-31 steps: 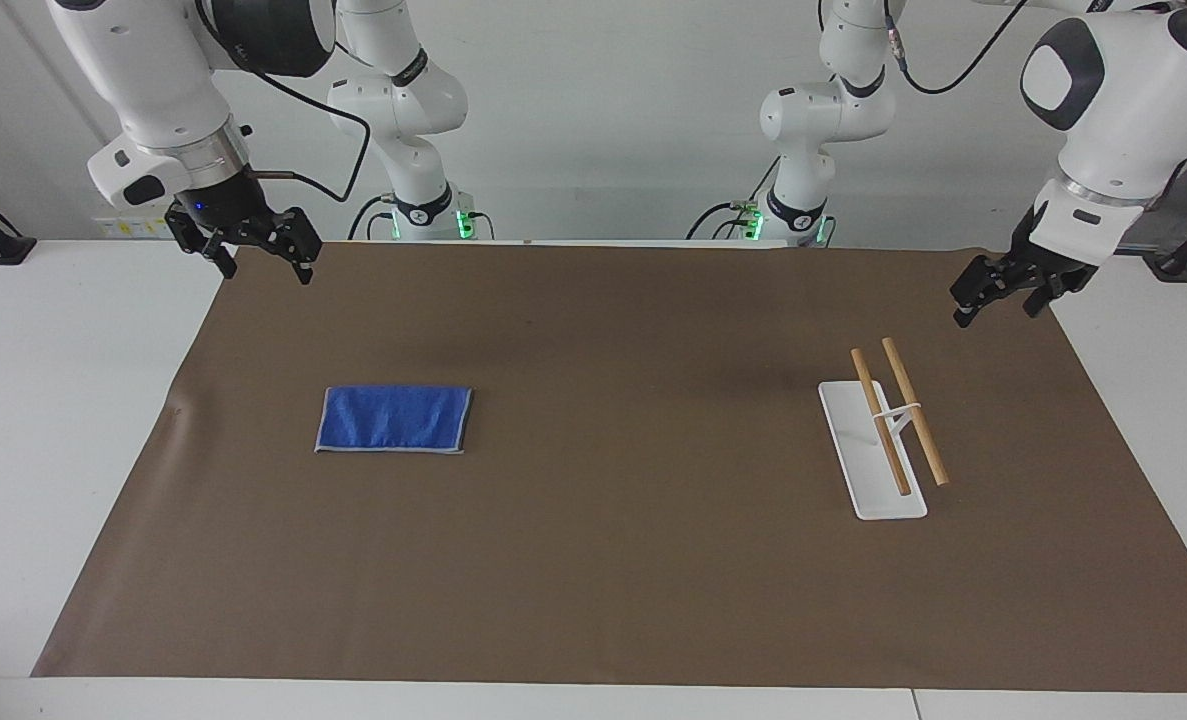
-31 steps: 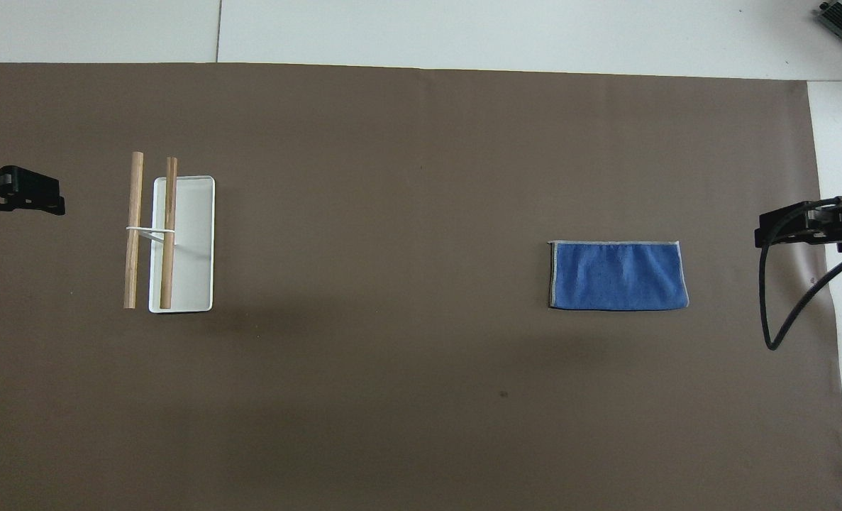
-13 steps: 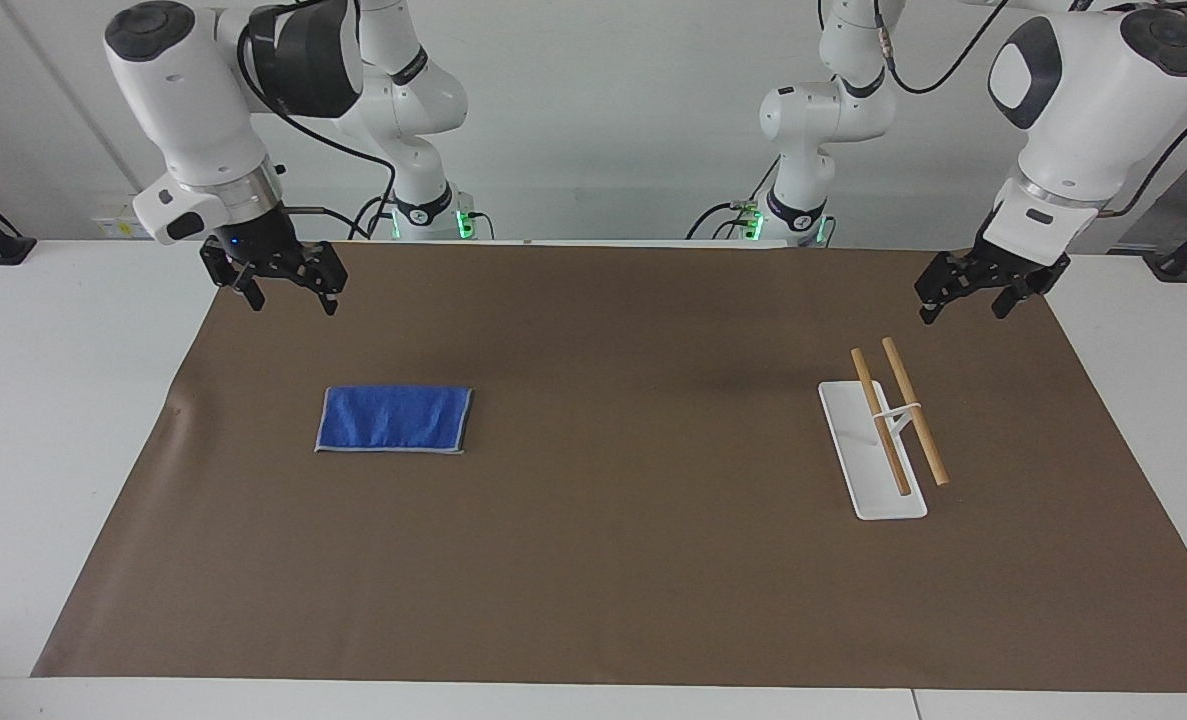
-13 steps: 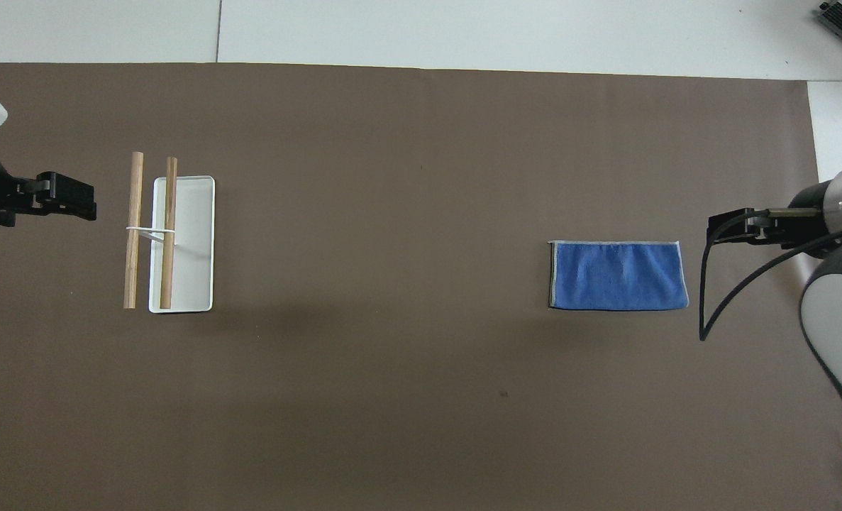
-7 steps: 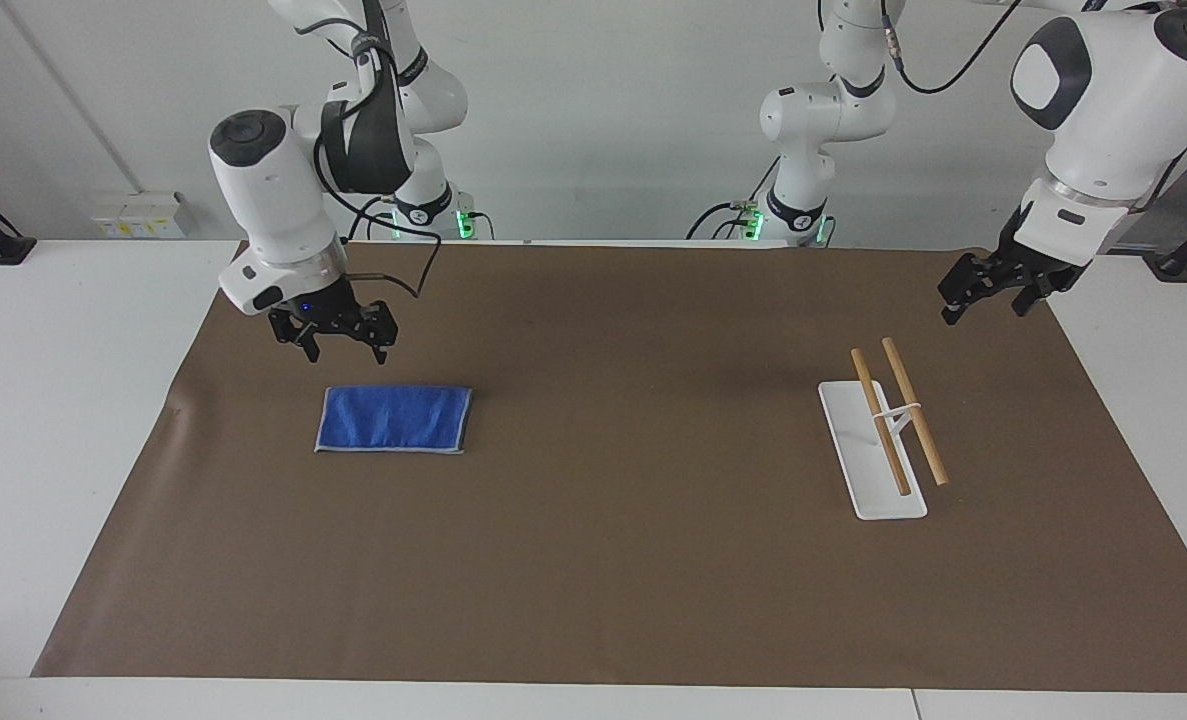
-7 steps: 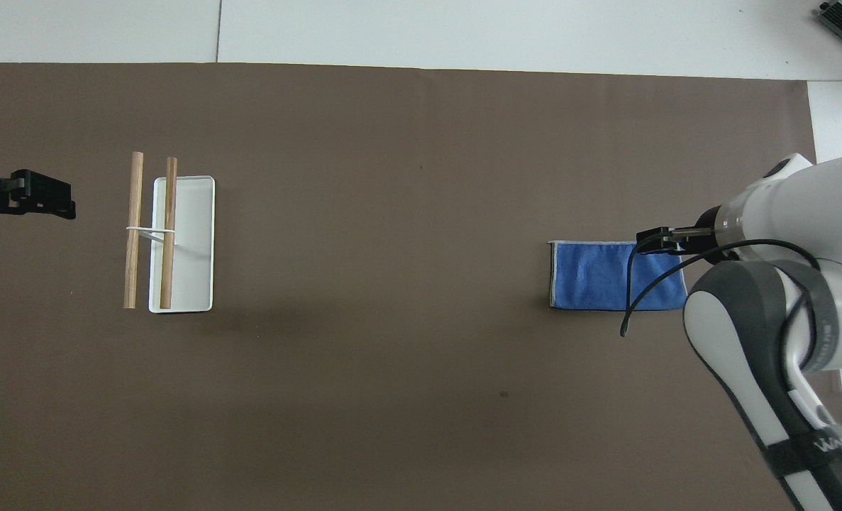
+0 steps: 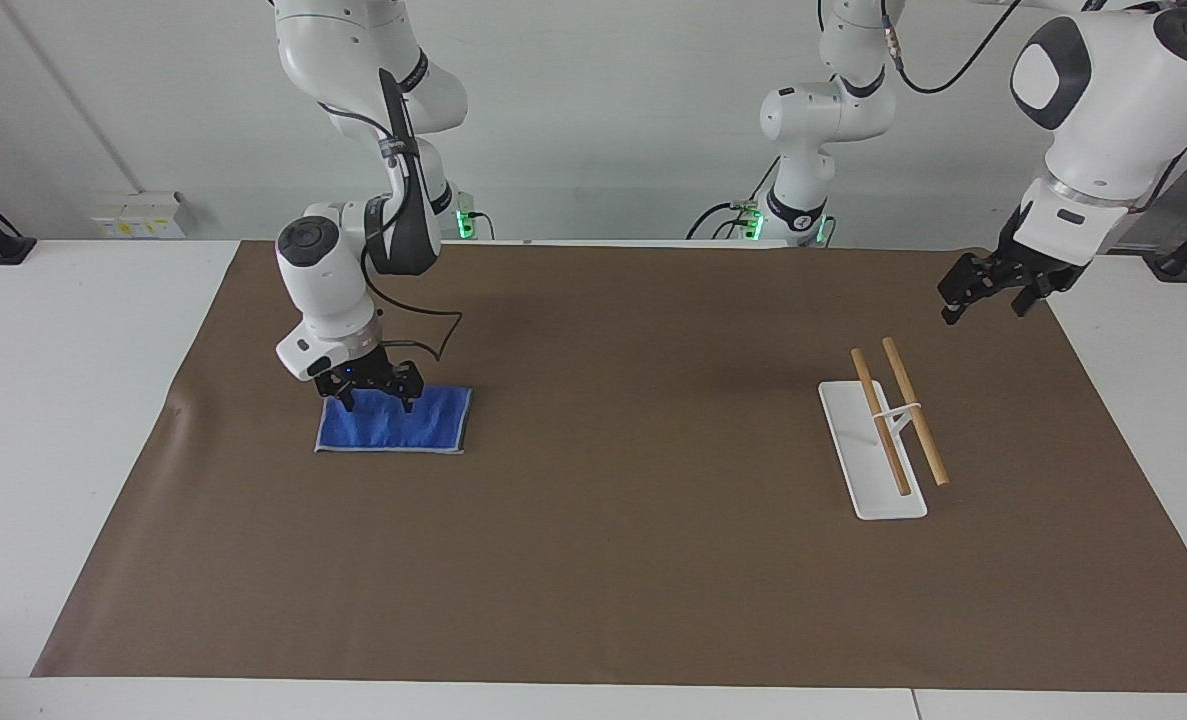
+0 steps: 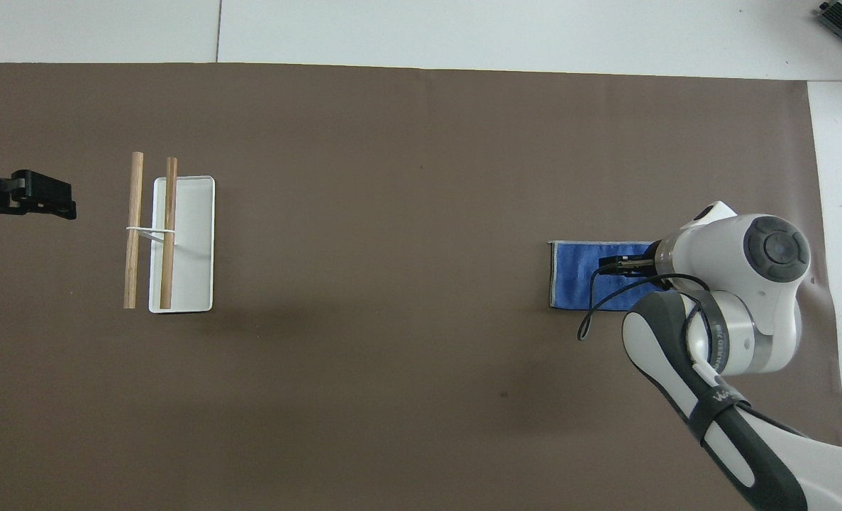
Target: Right arm passes towel to left arm to hang
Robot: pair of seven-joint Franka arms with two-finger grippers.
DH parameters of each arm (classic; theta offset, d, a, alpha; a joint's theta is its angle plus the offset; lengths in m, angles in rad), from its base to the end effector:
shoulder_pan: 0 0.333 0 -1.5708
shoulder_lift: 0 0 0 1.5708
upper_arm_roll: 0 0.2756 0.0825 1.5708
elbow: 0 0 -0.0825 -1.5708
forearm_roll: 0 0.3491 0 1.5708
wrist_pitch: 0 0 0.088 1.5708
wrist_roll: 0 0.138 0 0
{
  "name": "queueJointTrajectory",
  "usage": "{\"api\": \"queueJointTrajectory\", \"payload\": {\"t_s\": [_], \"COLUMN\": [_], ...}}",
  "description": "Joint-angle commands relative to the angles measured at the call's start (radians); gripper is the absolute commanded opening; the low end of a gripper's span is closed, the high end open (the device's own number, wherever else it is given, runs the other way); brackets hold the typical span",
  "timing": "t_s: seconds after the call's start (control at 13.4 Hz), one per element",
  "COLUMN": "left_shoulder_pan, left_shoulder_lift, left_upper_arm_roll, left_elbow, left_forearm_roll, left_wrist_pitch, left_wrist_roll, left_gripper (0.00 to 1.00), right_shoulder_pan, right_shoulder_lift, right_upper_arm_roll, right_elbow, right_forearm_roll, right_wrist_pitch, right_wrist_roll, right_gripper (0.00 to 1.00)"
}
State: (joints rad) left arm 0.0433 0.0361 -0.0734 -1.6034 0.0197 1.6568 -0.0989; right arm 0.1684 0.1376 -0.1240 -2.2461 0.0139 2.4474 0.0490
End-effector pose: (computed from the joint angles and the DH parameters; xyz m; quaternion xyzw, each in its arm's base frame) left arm 0.5365 -0.0131 0.5274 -0.9994 -0.0337 -0.0092 0.0079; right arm 0.5156 0.0227 0.2663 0.9994 -0.0066 0.0326 0.0023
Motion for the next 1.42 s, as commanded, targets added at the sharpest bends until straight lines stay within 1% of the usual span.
{"api": "queueJointTrajectory", "payload": {"t_s": [0.0, 0.3, 0.52, 0.6, 0.75, 0.82, 0.9, 0.97, 1.05, 1.35], "left_shoulder_pan": [0.006, 0.006, 0.006, 0.006, 0.006, 0.006, 0.006, 0.006, 0.004, 0.006], "left_shoulder_lift": [-0.027, -0.027, -0.027, -0.027, -0.027, -0.027, -0.027, -0.027, -0.027, -0.027], "left_upper_arm_roll": [-0.002, -0.002, -0.002, -0.002, -0.002, -0.002, -0.002, -0.002, -0.002, -0.002], "left_elbow": [-0.027, -0.027, -0.027, -0.029, -0.027, -0.027, -0.027, -0.027, -0.027, -0.027], "left_forearm_roll": [-0.009, -0.009, -0.009, -0.009, -0.009, -0.009, -0.009, -0.009, -0.009, -0.009], "left_wrist_pitch": [0.001, 0.001, 0.001, 0.001, 0.001, 0.001, 0.001, 0.001, 0.0, 0.0], "left_wrist_roll": [0.002, 0.002, 0.002, 0.002, 0.002, 0.002, 0.002, 0.002, 0.002, 0.002], "left_gripper": [1.0, 1.0, 1.0, 1.0, 1.0, 1.0, 1.0, 1.0, 1.0, 1.0], "right_shoulder_pan": [-0.013, -0.012, -0.01, -0.01, -0.007, -0.006, -0.001, 0.002, 0.002, 0.002], "right_shoulder_lift": [0.013, 0.056, 0.066, 0.066, 0.066, 0.066, 0.066, 0.063, 0.062, 0.05], "right_upper_arm_roll": [0.006, 0.006, 0.006, 0.006, 0.006, 0.006, 0.006, 0.006, 0.006, 0.006], "right_elbow": [-0.015, -0.018, -0.023, -0.023, -0.021, -0.018, -0.014, -0.009, 0.0, 0.074], "right_forearm_roll": [0.031, 0.031, 0.031, 0.031, 0.031, 0.031, 0.032, 0.032, 0.032, 0.034], "right_wrist_pitch": [0.044, 0.088, 0.104, 0.104, 0.102, 0.098, 0.091, 0.084, 0.073, -0.043], "right_wrist_roll": [-0.073, -0.087, -0.087, -0.089, -0.081, -0.075, -0.06, -0.032, -0.018, 0.005], "right_gripper": [1.0, 1.0, 1.0, 0.99, 0.37, 0.18, 0.04, 0.0, 0.0, 0.0]}}
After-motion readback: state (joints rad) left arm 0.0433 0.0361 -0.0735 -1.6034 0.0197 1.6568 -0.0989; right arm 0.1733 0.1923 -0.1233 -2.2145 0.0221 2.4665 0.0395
